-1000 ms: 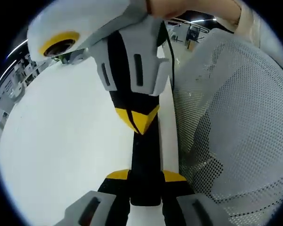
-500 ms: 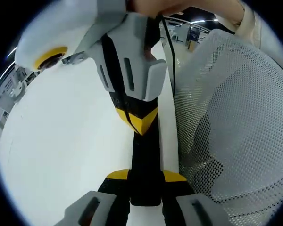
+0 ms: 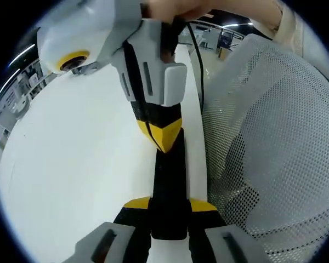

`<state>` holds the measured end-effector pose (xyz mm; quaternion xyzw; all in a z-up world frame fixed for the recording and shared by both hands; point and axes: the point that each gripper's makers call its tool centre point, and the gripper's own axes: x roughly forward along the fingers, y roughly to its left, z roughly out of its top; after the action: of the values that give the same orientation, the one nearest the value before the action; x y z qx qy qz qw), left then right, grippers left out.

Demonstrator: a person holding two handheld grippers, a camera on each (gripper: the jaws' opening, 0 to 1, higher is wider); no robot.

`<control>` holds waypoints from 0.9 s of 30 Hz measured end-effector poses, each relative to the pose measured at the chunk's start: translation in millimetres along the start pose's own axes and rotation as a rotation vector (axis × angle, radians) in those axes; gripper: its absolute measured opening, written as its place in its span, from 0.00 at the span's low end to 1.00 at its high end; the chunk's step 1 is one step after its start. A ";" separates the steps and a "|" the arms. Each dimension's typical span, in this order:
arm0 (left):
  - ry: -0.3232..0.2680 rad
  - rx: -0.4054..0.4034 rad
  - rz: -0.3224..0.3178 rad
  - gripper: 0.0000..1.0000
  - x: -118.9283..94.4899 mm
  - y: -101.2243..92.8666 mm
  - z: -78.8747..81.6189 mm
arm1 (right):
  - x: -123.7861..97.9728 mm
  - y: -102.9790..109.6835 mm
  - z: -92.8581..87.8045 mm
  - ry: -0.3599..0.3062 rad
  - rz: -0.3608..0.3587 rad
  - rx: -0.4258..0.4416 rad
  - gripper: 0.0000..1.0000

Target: Press the specified remote control buttons in sequence, fully releasing each button before pressing the next.

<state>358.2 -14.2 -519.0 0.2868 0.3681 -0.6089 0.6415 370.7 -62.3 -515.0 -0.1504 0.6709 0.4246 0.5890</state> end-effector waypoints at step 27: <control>-0.005 -0.002 -0.002 0.24 0.7 0.0 0.7 | -2.6 -2.0 -2.2 -0.092 0.030 -0.038 0.00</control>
<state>358.3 -15.2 -519.2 0.2841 0.3672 -0.6099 0.6422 371.4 -65.9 -513.5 -0.1319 0.6370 0.4525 0.6100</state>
